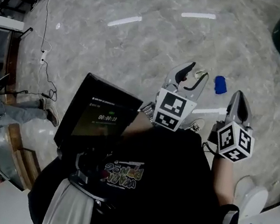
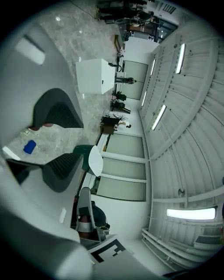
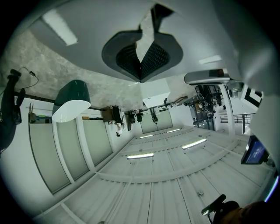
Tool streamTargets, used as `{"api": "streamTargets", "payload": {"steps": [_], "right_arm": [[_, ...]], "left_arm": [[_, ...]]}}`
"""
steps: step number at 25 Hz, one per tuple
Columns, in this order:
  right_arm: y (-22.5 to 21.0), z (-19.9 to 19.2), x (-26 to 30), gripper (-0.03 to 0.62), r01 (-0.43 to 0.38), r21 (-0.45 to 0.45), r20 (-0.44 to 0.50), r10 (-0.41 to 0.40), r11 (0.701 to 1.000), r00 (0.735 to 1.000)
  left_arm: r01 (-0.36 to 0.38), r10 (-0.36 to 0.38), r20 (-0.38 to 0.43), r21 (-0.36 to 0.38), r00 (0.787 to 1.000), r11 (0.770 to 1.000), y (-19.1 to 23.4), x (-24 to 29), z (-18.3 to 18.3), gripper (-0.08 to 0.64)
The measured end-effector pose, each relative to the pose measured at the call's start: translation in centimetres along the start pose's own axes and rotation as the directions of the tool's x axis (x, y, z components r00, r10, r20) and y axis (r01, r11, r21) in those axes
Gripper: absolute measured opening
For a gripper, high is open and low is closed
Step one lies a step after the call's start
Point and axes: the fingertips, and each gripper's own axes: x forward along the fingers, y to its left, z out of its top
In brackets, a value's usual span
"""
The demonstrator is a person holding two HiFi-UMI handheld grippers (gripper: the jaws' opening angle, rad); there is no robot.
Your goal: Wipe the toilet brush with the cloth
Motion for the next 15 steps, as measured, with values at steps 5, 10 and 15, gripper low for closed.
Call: {"api": "streamTargets", "payload": {"steps": [5,10,15], "right_arm": [[3.5,-0.6,0.4,0.003,0.009,0.004,0.011,-0.009,1.0,1.0],[7.5,-1.9,1.7,0.003,-0.021,-0.018,0.002,0.021,1.0,1.0],[4.4,0.7,1.4,0.003,-0.062,-0.094,0.003,0.063,0.994,0.998]], "left_arm": [[0.042,-0.042,-0.009,-0.012,0.999,0.999,2.0,-1.2,-0.7,0.179],[0.014,-0.014,-0.001,0.021,1.0,1.0,5.3,-3.9,-0.2,0.179],[-0.024,0.023,0.025,0.023,0.999,0.999,1.2,-2.1,1.4,0.178]]}}
